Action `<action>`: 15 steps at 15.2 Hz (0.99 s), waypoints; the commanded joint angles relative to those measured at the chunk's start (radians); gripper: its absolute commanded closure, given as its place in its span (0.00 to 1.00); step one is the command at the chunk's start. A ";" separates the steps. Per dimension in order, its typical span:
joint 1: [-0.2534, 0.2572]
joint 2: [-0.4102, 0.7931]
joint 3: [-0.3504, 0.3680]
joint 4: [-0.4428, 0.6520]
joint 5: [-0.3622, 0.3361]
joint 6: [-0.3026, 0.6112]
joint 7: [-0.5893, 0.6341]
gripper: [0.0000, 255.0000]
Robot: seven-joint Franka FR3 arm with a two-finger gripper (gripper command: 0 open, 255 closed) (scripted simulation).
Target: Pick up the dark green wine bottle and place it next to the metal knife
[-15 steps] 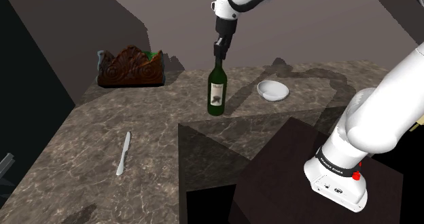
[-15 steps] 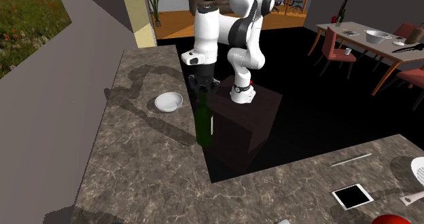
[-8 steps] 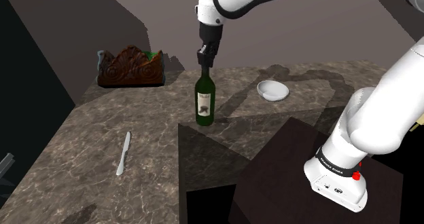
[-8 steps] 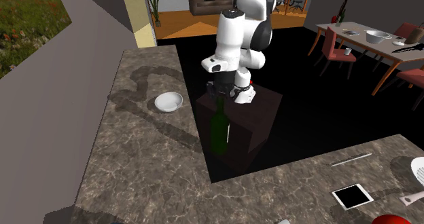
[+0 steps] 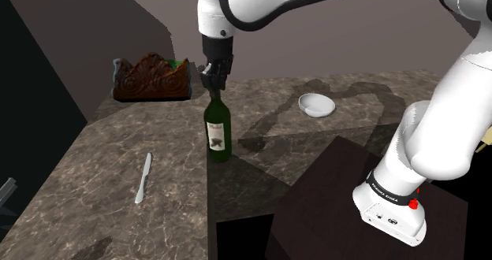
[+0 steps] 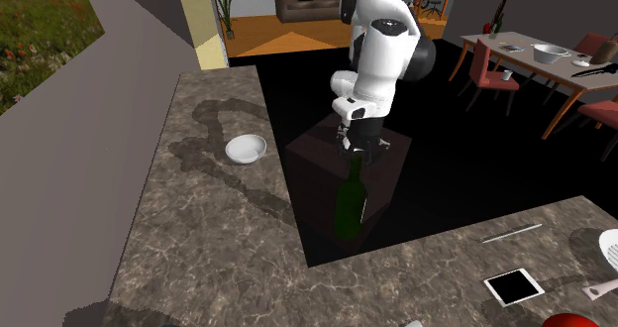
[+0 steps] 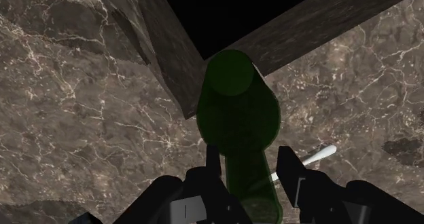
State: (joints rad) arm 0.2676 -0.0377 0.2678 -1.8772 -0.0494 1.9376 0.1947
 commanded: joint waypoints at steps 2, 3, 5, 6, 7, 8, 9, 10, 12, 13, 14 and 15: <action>0.035 0.056 0.039 0.070 -0.024 -0.020 0.081 1.00; 0.047 0.077 0.050 0.095 -0.033 -0.027 0.106 1.00; 0.073 0.122 0.072 0.150 -0.054 -0.043 0.157 1.00; 0.087 0.147 0.082 0.180 -0.065 -0.052 0.182 1.00; 0.102 0.172 0.091 0.211 -0.077 -0.062 0.206 1.00; 0.117 0.199 0.099 0.245 -0.090 -0.072 0.230 1.00; 0.134 0.227 0.107 0.280 -0.103 -0.084 0.254 1.00; 0.152 0.255 0.114 0.317 -0.116 -0.097 0.278 1.00; 0.190 0.317 0.125 0.398 -0.144 -0.126 0.322 1.00; 0.210 0.349 0.130 0.442 -0.159 -0.142 0.343 1.00; 0.232 0.383 0.133 0.489 -0.174 -0.160 0.363 1.00; 0.255 0.419 0.136 0.540 -0.189 -0.179 0.382 1.00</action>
State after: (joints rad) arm 0.5009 0.3423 0.4012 -1.3887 -0.2217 1.7750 0.5567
